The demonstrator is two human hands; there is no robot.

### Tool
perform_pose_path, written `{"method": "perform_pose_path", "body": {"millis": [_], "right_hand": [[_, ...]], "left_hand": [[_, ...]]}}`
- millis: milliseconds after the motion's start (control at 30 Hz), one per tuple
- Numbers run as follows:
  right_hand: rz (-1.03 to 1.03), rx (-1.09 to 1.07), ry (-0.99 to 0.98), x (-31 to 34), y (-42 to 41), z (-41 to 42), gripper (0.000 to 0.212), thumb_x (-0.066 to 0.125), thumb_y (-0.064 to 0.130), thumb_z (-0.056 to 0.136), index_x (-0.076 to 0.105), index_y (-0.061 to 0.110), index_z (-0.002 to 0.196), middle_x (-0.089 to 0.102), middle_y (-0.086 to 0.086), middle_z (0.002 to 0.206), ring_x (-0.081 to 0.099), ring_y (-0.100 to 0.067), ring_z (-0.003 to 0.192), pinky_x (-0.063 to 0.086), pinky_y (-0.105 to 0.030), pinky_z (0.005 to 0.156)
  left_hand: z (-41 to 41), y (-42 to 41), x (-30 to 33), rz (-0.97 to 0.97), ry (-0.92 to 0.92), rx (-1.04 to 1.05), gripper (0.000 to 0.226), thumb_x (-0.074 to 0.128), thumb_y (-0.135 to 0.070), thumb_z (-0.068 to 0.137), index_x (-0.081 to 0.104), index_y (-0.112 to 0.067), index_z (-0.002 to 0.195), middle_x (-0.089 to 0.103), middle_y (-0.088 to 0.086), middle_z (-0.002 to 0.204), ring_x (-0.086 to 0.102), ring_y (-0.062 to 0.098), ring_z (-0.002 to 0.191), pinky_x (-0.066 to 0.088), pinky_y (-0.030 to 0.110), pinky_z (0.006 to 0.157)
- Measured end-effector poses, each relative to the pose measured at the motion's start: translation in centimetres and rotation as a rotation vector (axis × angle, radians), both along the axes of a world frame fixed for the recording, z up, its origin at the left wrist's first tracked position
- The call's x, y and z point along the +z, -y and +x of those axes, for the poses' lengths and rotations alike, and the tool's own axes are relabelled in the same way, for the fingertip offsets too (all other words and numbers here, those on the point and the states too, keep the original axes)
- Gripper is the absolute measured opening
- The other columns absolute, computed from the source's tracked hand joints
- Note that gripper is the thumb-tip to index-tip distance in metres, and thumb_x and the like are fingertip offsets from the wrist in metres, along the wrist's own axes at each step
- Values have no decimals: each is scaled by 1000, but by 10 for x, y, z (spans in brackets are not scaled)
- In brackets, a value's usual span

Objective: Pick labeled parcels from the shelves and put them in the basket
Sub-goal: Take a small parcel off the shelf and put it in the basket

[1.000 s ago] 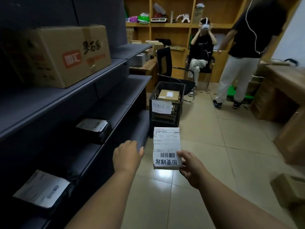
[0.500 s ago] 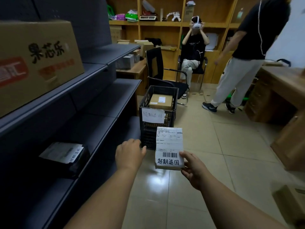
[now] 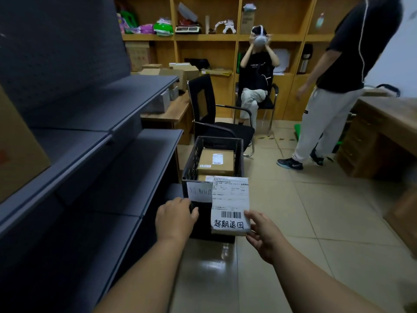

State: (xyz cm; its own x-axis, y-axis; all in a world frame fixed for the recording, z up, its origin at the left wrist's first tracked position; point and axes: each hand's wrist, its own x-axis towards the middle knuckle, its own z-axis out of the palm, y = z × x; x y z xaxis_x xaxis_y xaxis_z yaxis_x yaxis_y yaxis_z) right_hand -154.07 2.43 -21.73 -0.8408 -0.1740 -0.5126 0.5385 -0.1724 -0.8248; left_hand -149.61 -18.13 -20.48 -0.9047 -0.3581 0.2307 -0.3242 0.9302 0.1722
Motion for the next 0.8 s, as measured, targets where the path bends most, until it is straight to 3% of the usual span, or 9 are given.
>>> {"method": "perform_pose_path", "body": {"millis": [533,800], "right_hand": [[-17,51,25,-24,29,-247,12,61,22,86,60,19,98,74,4,65,68,-7,54,44,-24,59],[-22,99,28,-26,35,-372,24,63,20,85,59,16,109,75,0,75,70,-10,60,49,-23,57]], "left_hand": [[-239,23,-27,51,23,34,26,48,-41,88,62,-19,86,64,-1,96,58,20,92,39,32,75],[-357,21,-38,84,14,92,28,48,-42,89,65,-20,95,64,-2,100,58,21,95,39,32,79]]}}
